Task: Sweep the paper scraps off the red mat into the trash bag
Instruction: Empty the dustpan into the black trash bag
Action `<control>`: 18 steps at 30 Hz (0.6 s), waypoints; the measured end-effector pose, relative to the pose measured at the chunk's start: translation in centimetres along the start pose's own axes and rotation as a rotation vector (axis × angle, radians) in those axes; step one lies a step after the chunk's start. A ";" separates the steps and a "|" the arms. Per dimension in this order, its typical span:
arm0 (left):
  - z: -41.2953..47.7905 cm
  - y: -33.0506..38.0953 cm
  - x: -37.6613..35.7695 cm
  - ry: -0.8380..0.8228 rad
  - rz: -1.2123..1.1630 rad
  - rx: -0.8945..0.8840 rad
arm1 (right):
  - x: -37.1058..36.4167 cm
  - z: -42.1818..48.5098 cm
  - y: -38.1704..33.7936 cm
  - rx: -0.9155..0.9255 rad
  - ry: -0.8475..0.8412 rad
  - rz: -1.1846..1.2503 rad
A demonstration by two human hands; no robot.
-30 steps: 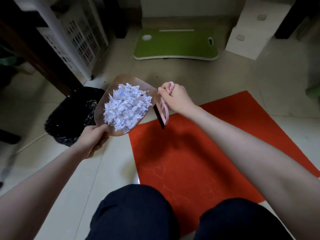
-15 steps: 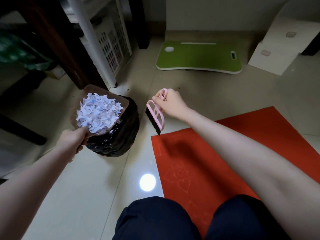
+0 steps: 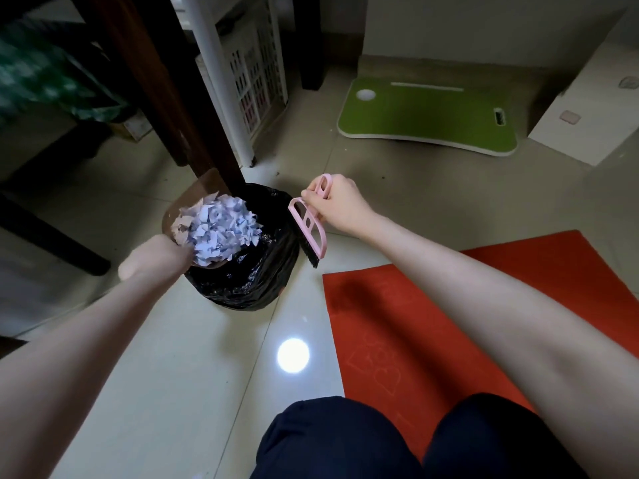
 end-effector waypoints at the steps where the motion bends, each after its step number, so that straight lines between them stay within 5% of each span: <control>1: 0.1 0.4 0.0 0.026 0.068 -0.011 | -0.2 0.1 0.1 0.000 -0.006 0.001; 12: -0.9 5.0 -0.8 0.234 0.728 -0.253 | -1.1 0.7 -0.6 -0.013 0.124 -0.015; 18: -0.5 4.6 -0.6 0.192 0.715 -0.208 | -1.7 1.1 -0.8 -0.049 0.212 0.165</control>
Point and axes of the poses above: each hand's wrist, its own z-axis towards the middle knuckle, its own x-axis out of the back of the hand, y = z × x, the point moved 5 cm from there along z, towards the middle knuckle, and after that the axes turned 10 degrees about -y, right-handed, at the moved point
